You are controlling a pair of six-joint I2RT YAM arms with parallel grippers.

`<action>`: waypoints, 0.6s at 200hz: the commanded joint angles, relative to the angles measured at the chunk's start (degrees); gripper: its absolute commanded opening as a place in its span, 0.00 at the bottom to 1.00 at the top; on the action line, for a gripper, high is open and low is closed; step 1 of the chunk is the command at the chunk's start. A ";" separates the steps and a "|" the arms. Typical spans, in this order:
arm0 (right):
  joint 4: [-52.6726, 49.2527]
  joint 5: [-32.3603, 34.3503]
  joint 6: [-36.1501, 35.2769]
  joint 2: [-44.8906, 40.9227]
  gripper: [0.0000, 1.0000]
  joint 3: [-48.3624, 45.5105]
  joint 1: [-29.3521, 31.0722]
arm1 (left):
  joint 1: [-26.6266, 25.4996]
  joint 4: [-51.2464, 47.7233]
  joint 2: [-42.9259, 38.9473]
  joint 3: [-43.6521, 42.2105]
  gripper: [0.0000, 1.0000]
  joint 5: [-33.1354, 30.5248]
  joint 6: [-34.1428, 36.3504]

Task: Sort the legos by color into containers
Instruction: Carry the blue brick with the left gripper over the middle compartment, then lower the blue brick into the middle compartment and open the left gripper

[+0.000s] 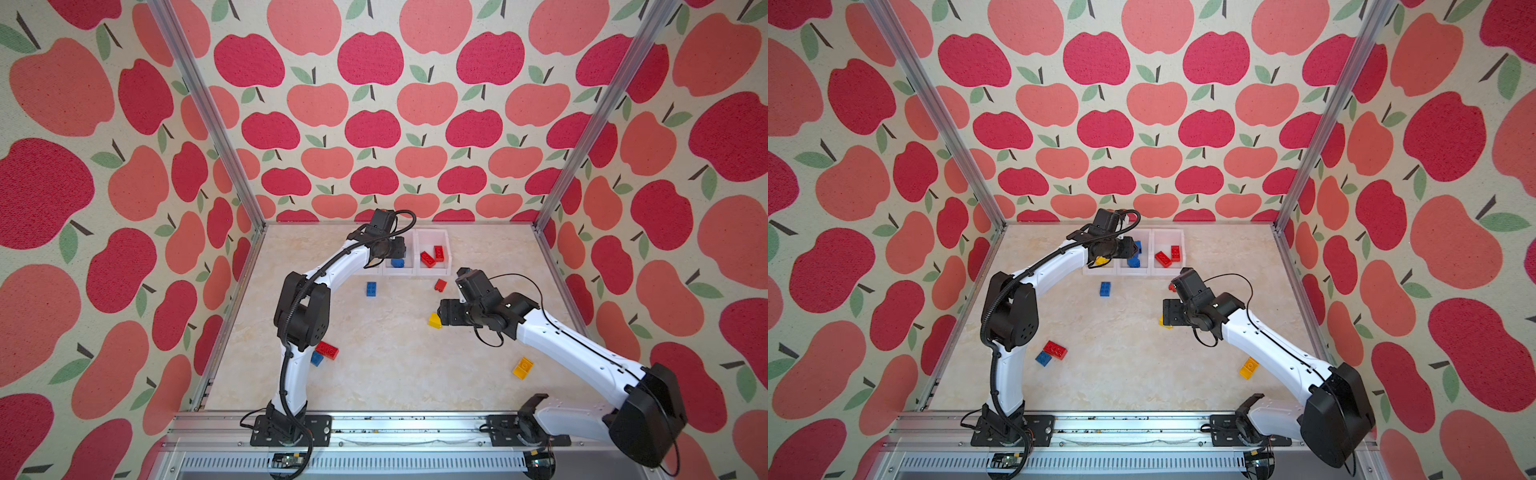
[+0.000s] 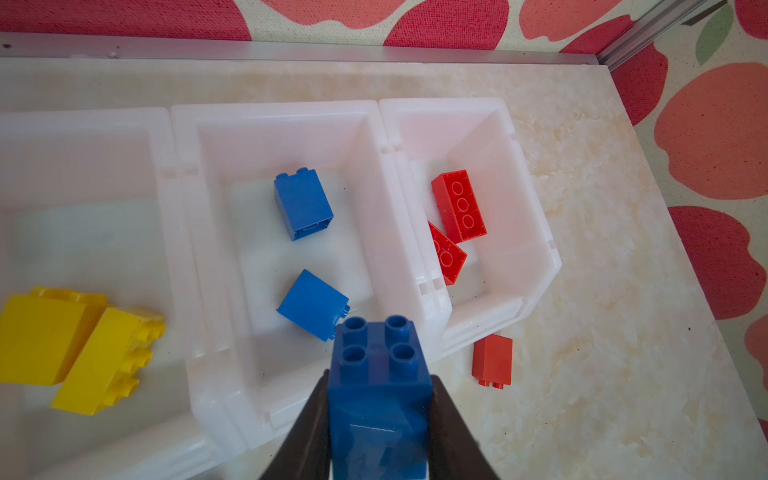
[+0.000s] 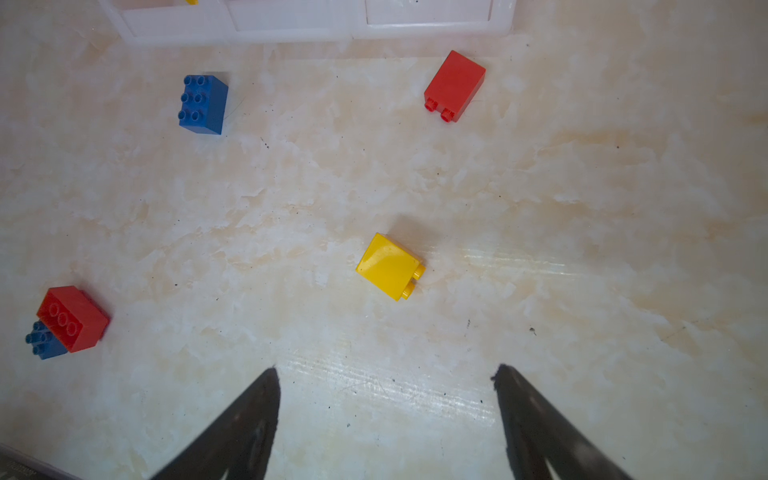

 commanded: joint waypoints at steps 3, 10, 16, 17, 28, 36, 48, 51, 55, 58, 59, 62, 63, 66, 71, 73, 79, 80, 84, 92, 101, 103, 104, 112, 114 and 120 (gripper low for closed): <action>-2.17 1.31 0.96 -1.80 0.84 -0.09 -0.32 | 0.35 2.78 2.46 2.29 0.19 2.27 2.82; -2.55 1.46 0.98 -1.97 0.84 0.04 -0.32 | 0.50 3.17 3.40 2.93 0.19 3.02 2.52; -2.76 1.48 0.98 -2.14 0.84 0.15 -0.32 | 0.70 3.31 4.25 3.66 0.19 3.63 2.25; -2.74 1.52 1.00 -2.15 0.84 0.20 -0.36 | 0.71 3.26 4.38 3.78 0.19 3.71 2.19; -3.21 1.66 1.02 -2.49 0.84 0.32 -0.39 | 0.93 3.20 5.96 5.17 0.19 4.22 1.80; -3.46 1.93 0.92 -2.69 0.84 0.41 -0.41 | 0.97 3.29 6.99 6.06 0.19 4.63 1.62; -3.86 2.11 0.78 -2.94 0.84 0.59 -0.47 | 0.98 3.87 8.29 7.07 0.19 5.36 1.27; -3.99 2.16 0.84 -3.02 0.84 0.62 -0.49 | 0.98 3.95 8.64 7.40 0.19 5.43 1.18; -4.03 2.12 0.74 -3.05 0.84 0.67 -0.49 | 0.98 4.02 9.05 7.83 0.19 5.58 1.09; -4.12 2.17 0.70 -3.04 0.84 0.72 -0.49 | 0.98 3.91 9.41 8.24 0.19 5.63 1.08; -4.17 2.18 0.73 -3.08 0.84 0.71 -0.49 | 0.98 3.87 9.51 8.40 0.19 5.63 1.04; -4.25 2.16 0.75 -3.12 0.84 0.76 -0.57 | 1.00 3.66 9.92 8.92 0.19 5.59 1.00; -4.28 2.17 0.71 -3.12 0.84 0.77 -0.58 | 0.99 3.61 10.07 9.09 0.19 5.57 0.99; -4.36 2.18 0.74 -3.13 0.84 0.78 -0.56 | 0.98 3.23 10.42 9.62 0.19 5.52 0.95; -4.41 2.19 0.72 -3.21 0.84 0.81 -0.58 | 0.98 2.68 11.06 10.50 0.19 5.28 0.86; -4.44 2.23 0.71 -3.26 0.84 0.81 -0.58 | 0.98 2.39 11.31 10.87 0.19 5.15 0.87; -4.50 2.21 0.68 -3.38 0.84 0.90 -0.53 | 0.98 1.73 11.96 11.83 0.19 4.87 0.75; -4.54 2.24 0.72 -3.38 0.84 0.89 -0.56 | 0.98 1.63 12.10 11.91 0.19 4.90 0.74; -4.57 2.26 0.71 -3.43 0.84 0.94 -0.64 | 1.00 1.39 12.45 12.42 0.19 4.85 0.73; -4.57 2.22 0.76 -3.52 0.84 0.94 -0.63 | 0.98 0.98 13.05 13.07 0.21 4.64 0.64; -4.71 2.35 0.76 -3.56 0.84 1.09 -0.67 | 0.98 0.45 13.59 13.83 0.24 4.50 0.55; -4.71 2.31 0.70 -3.63 0.84 1.13 -0.67 | 1.00 0.34 13.67 13.95 0.25 4.49 0.51; -4.73 2.29 0.73 -3.64 0.84 1.09 -0.67 | 0.99 0.32 13.75 13.98 0.25 4.49 0.49; -4.77 2.28 0.74 -3.66 0.84 1.10 -0.63 | 1.02 0.04 14.10 14.50 0.30 4.62 0.41; -4.79 2.30 0.76 -3.65 0.84 1.15 -0.64 | 0.99 -0.02 14.09 14.53 0.31 4.67 0.38; -4.85 2.40 0.76 -3.67 0.84 1.14 -0.67 | 0.98 -0.09 14.17 14.70 0.37 4.66 0.29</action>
